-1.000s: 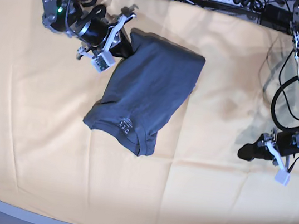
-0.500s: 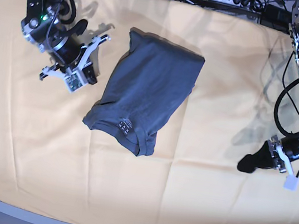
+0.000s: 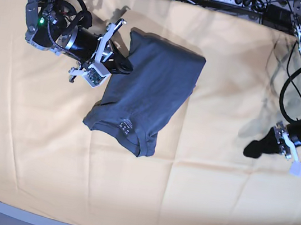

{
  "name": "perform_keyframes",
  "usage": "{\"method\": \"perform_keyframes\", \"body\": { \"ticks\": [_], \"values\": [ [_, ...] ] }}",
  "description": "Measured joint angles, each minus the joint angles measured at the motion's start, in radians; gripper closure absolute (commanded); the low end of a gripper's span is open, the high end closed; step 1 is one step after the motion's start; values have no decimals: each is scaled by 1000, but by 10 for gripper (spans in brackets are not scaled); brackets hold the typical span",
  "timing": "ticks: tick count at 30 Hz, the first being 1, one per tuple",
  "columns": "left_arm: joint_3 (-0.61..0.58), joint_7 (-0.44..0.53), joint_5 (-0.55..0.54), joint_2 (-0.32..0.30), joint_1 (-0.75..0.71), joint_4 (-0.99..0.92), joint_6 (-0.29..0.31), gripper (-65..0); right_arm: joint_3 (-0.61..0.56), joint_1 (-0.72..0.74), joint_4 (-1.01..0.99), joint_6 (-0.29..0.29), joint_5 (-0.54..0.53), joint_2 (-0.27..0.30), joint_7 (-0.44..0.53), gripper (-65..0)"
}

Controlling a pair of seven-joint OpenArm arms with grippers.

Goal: Fold the T-shirt properly
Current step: 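Push the bundle's edge with the right gripper to square it, then press and tuck the bundle's sides with the left gripper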

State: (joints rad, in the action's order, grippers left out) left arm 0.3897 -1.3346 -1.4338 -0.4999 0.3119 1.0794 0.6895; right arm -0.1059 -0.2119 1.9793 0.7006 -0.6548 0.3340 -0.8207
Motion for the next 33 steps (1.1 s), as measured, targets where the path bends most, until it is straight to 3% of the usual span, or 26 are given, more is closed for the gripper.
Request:
{"method": "perform_keyframes", "body": {
  "ticks": [3,6,13,17,21,27,30,33],
  "values": [
    [-103,-39,4,0,-2,5,0,0,79,32,1,-162,126,-1,4,0],
    [-196,-55,12,-4,-34,55,0,0,192,27,1,-229,198,4,6,0],
    [-414,-68,19,-101,-154,344,0,0,306,26,1,-220,192,19,-14,0],
    [-497,-55,13,-113,-186,523,2,0,308,27,1,-214,192,36,-15,0],
    [-528,-69,264,-117,-235,527,5,0,308,27,1,-204,168,34,-35,0],
    [-525,141,518,-116,-219,535,-95,0,308,27,1,-204,162,35,-37,0],
    [-520,244,531,-119,-262,537,-123,0,308,26,1,-203,139,35,-55,0],
    [-518,259,470,-105,-296,536,-127,0,307,27,1,-203,139,35,-52,0]
  ]
}}
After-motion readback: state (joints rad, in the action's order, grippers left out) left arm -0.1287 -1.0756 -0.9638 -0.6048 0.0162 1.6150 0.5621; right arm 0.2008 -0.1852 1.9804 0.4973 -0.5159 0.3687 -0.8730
